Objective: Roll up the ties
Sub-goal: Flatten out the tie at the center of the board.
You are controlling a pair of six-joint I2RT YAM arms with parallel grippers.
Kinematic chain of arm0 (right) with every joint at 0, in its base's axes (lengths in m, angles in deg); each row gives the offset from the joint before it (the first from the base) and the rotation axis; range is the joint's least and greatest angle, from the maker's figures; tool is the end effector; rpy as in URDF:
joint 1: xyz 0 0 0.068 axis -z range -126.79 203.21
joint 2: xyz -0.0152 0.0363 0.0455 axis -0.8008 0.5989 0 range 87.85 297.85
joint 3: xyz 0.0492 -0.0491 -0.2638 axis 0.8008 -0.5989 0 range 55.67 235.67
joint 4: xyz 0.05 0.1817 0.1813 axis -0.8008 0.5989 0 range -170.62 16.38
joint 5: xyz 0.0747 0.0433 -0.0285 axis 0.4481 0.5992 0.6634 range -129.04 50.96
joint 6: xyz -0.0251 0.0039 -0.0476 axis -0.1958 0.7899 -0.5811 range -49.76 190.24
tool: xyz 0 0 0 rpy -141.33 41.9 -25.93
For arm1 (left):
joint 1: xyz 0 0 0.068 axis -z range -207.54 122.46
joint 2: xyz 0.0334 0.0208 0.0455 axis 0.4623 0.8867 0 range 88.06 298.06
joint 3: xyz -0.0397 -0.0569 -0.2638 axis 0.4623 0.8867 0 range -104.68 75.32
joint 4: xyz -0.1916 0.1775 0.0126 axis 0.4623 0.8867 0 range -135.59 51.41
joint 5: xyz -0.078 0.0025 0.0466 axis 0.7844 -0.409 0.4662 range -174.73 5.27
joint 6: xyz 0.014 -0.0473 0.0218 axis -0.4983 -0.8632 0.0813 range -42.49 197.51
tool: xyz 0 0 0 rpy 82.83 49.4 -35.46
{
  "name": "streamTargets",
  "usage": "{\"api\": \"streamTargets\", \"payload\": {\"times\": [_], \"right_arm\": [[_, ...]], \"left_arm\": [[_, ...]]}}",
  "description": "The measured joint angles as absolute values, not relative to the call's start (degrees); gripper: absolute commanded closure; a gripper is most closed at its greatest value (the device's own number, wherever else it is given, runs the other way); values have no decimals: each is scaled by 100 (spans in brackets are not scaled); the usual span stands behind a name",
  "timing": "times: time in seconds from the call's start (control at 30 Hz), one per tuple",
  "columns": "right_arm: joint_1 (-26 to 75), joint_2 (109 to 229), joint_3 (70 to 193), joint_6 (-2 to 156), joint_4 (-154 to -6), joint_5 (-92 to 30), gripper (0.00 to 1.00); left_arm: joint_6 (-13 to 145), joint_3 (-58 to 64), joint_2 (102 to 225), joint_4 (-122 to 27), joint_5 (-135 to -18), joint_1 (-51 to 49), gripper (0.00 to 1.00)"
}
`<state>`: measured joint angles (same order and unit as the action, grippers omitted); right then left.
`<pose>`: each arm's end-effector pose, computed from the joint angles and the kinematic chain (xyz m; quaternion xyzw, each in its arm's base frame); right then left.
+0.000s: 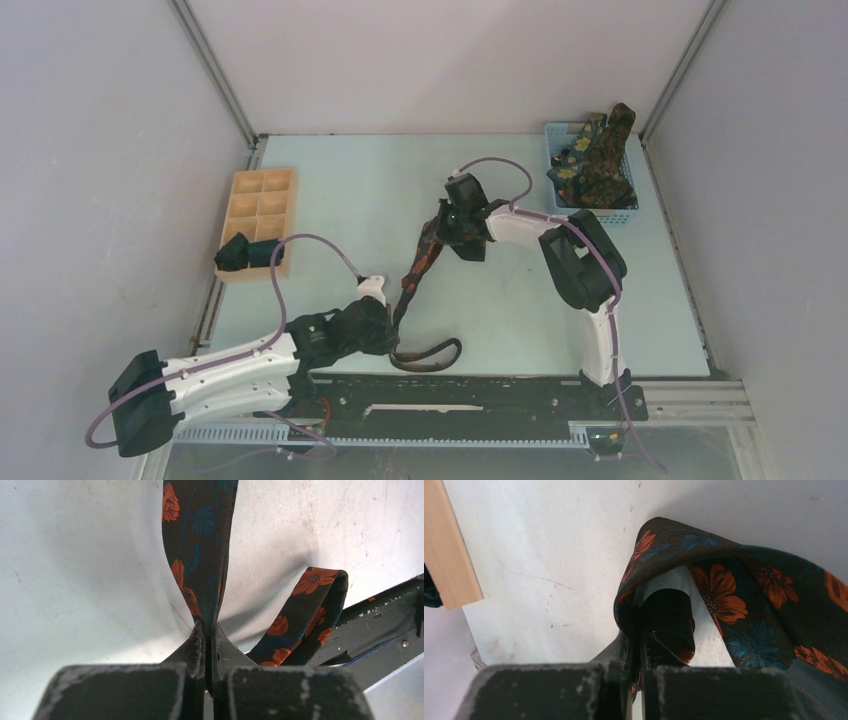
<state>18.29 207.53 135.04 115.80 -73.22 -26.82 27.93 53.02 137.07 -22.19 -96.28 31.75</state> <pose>0.3644 0.2635 0.1496 0.0478 0.9269 0.3075 0.2097 0.0892 -0.1360 0.1726 0.0449 0.9348 -0.2211 0.2743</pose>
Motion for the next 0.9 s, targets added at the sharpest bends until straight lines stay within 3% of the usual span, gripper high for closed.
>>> {"api": "streamTargets", "payload": {"times": [0.23, 0.43, 0.57, 0.73, 0.83, 0.9], "right_arm": [[2017, 20519, 13469, 11440, -6712, -2988, 100], [2299, 19238, 13382, 11027, -5383, -3999, 100], [2413, 18412, 13519, 10714, -4601, -4806, 100], [2480, 18700, 14214, 10448, -3917, -5339, 100], [2482, 19334, 14527, 10360, -3849, -5317, 100], [2482, 19848, 14660, 10279, -3832, -5296, 100]], "left_arm": [[3158, 5274, 13598, -2248, -9608, 3140, 100], [3715, 5022, 13655, -2812, -9123, 3000, 100], [4023, 4876, 13805, -3452, -8328, 2539, 100], [4041, 4788, 14747, -4077, -7427, 1464, 99], [3999, 4788, 15388, -4232, -7114, 994, 84], [4012, 4786, 15593, -4143, -7101, 900, 63]]}}
